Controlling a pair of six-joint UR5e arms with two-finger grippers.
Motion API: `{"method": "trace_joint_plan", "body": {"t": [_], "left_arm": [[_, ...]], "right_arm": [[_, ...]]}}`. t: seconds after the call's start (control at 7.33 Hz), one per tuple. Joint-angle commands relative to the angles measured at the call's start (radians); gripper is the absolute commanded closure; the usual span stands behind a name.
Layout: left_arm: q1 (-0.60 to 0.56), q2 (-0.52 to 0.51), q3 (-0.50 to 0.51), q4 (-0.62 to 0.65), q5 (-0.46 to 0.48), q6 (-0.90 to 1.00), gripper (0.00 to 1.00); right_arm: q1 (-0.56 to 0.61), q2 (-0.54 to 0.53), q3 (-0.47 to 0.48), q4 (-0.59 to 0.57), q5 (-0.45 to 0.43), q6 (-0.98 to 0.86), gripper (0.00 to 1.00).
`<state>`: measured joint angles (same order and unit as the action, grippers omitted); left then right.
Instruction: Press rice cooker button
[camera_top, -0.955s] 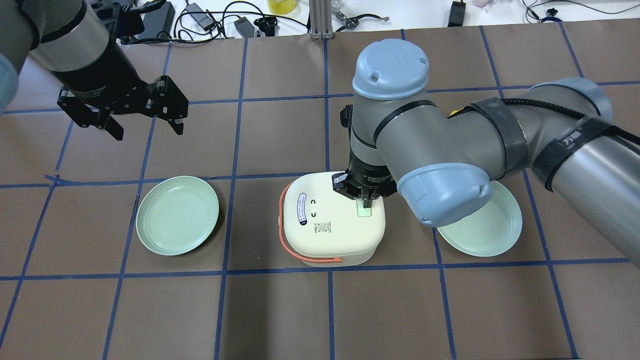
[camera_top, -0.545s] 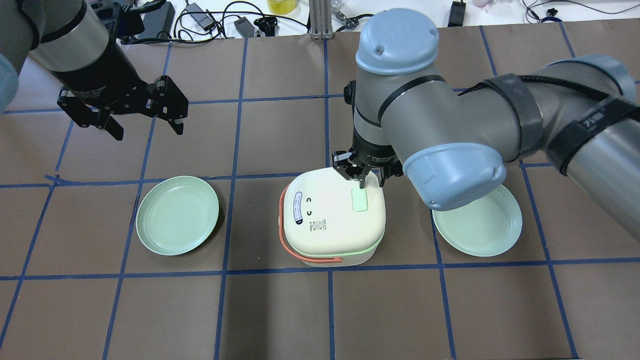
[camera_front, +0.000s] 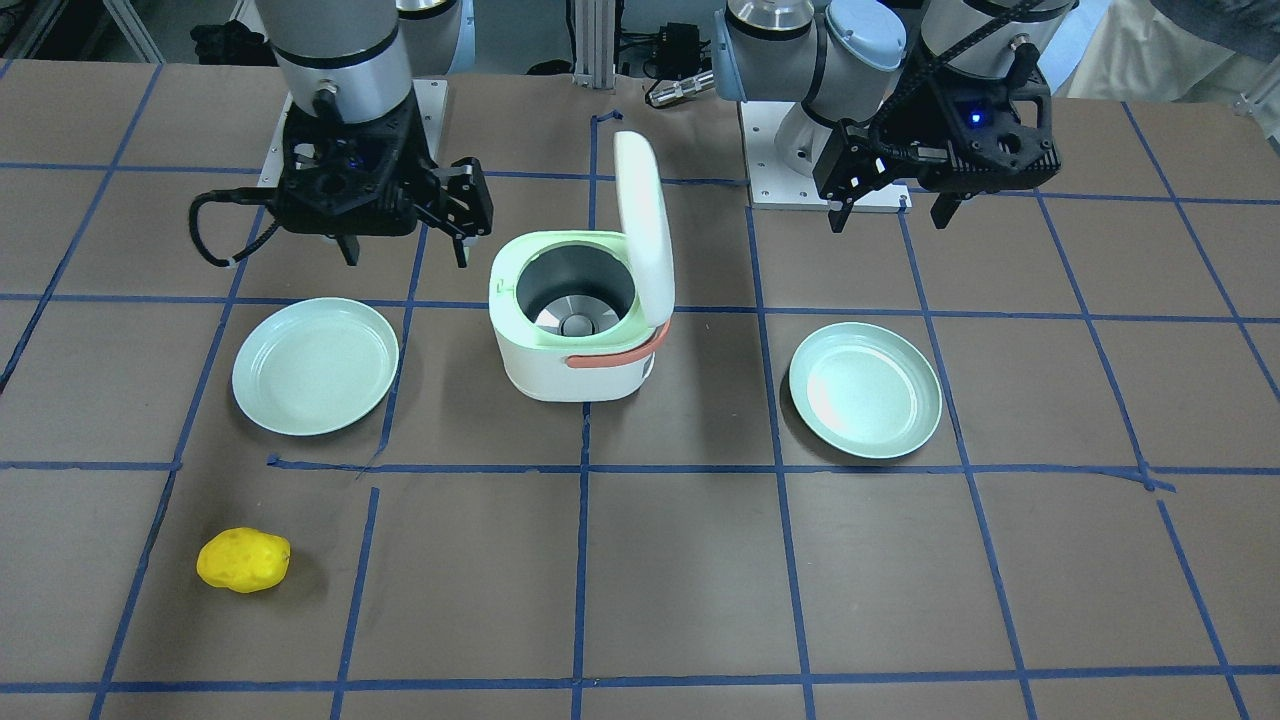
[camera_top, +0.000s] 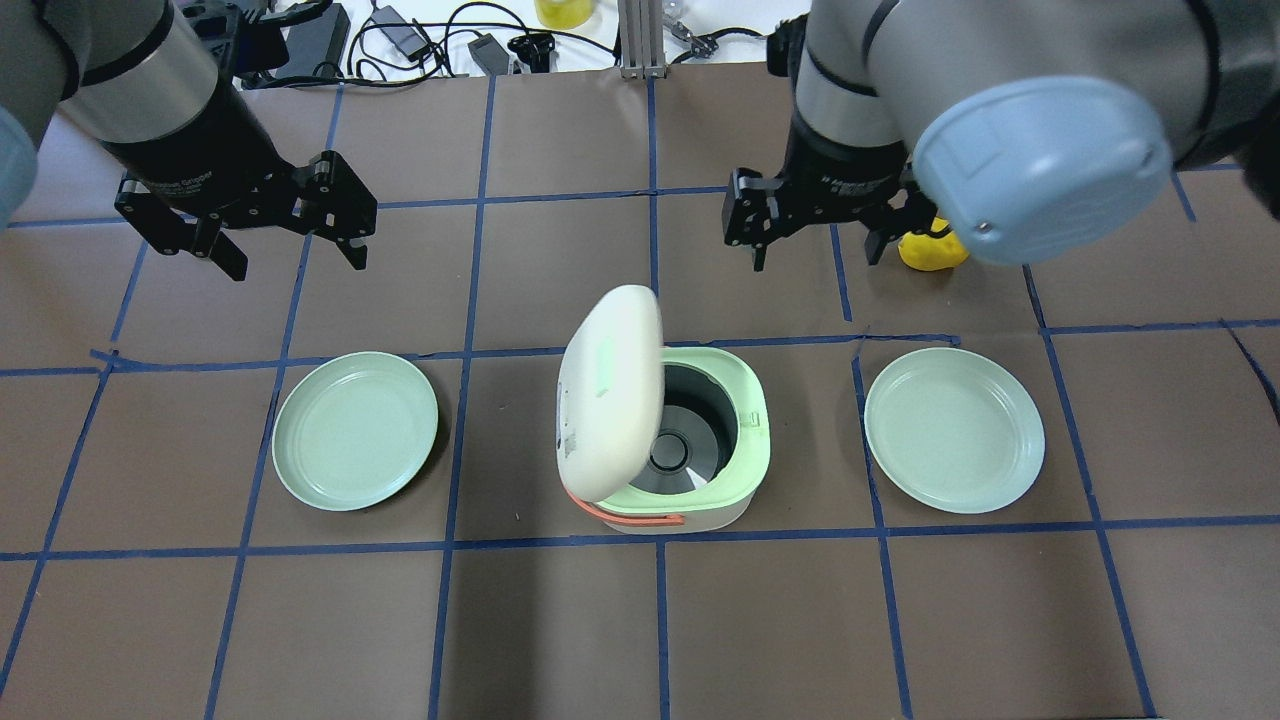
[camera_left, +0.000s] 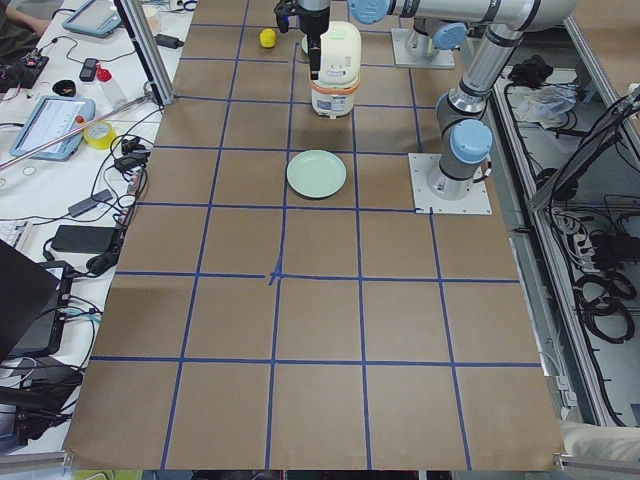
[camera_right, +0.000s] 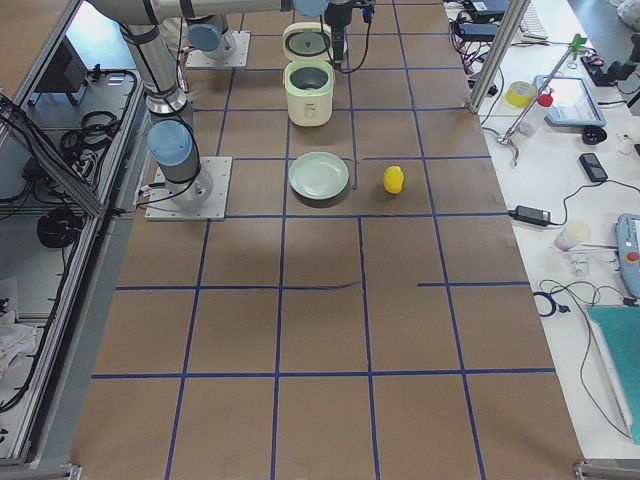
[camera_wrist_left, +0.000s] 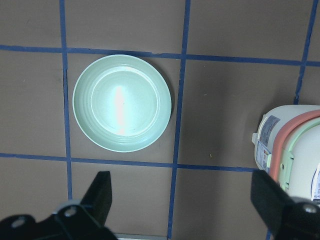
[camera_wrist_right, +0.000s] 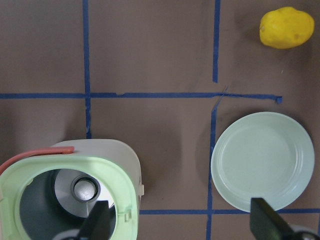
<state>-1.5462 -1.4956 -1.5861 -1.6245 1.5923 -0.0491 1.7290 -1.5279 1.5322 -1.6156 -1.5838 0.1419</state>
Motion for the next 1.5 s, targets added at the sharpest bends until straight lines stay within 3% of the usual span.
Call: {"method": "trace_joint_plan", "body": {"t": [0.0,1.36], "left_arm": [[0.000,0.000,0.000,0.000,0.000,-0.002,0.00],[0.000,0.000,0.000,0.000,0.000,0.000,0.00]], "right_arm": [[-0.083,-0.002,-0.055,0.011,0.004,-0.059,0.00],[-0.135,-0.002,-0.073,-0.036,0.010,-0.059,0.00]]}}
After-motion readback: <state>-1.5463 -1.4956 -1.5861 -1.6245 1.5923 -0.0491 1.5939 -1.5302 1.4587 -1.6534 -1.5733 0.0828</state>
